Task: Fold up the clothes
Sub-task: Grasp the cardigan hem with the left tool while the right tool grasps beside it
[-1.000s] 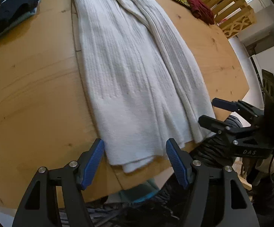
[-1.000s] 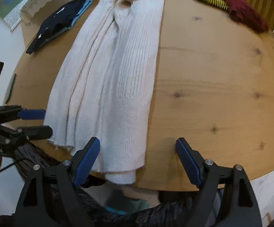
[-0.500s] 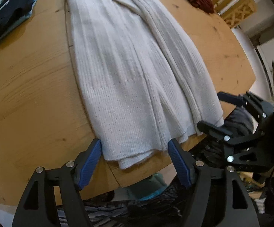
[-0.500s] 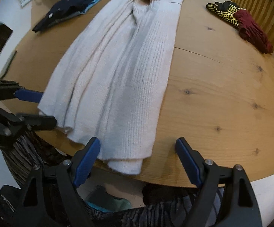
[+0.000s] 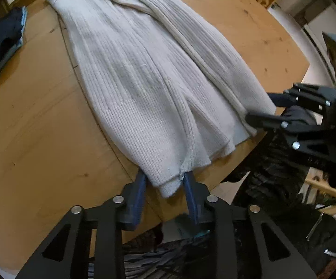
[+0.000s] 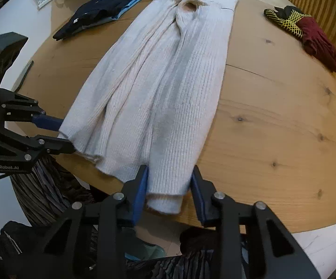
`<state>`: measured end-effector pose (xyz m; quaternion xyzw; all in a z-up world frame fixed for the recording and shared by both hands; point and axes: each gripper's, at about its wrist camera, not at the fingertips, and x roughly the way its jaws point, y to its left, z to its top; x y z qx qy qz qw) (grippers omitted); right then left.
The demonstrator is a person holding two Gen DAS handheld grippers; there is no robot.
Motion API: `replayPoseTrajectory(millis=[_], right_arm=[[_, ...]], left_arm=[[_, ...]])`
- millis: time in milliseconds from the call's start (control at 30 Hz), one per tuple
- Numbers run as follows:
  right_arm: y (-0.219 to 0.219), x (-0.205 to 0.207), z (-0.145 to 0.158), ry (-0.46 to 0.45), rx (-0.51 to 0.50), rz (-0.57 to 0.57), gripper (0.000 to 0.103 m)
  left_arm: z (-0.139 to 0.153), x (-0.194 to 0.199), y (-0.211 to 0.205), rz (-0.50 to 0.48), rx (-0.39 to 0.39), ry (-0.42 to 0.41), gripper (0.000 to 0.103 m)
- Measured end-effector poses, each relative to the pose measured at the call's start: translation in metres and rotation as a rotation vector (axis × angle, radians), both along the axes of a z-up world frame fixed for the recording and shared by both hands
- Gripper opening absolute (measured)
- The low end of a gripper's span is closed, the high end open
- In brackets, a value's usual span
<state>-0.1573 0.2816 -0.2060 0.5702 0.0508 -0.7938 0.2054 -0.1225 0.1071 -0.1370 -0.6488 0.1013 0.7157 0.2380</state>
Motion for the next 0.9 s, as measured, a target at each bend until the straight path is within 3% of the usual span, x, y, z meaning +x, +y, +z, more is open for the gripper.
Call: replayPoseTrajectory(millis=[100,167,267,400,500,567,667,867,900], right_arm=[[0.003,-0.004,-0.001,-0.025,-0.051,-0.015,0.025],[0.006,-0.005,-0.003,-0.034,-0.085,-0.026,0.023],[0.013,-0.008,-0.006,-0.055,-0.153,-0.050,0.022],[0.012,-0.006,-0.007,-0.062,-0.168,-0.054,0.022],[0.002,-0.001,-0.004,-0.064,-0.107,-0.045,0.030],[0.001,0.000,-0.002,-0.079,-0.107,-0.054,0.038],[0.013,0.012,0.001,-0.093,-0.136,-0.076,0.039],[0.017,0.013,-0.006,-0.104,-0.176,-0.128,0.048],[0.013,0.012,-0.007,-0.107,-0.186,-0.134,0.051]], left_arm=[[0.005,-0.002,0.000,-0.017,0.017,-0.009,0.014],[0.007,-0.003,-0.003,-0.012,0.042,-0.005,0.013],[-0.001,-0.043,0.007,0.025,0.113,-0.021,0.011],[0.002,-0.042,-0.004,0.029,0.144,-0.010,0.010],[0.006,-0.041,-0.004,0.006,0.123,-0.010,0.010],[0.009,-0.039,-0.003,-0.018,0.109,-0.004,0.010],[0.013,-0.038,-0.003,-0.038,0.116,0.000,0.010],[0.009,-0.054,-0.007,0.020,0.157,-0.066,0.010],[0.009,-0.056,-0.007,0.031,0.160,-0.072,0.014]])
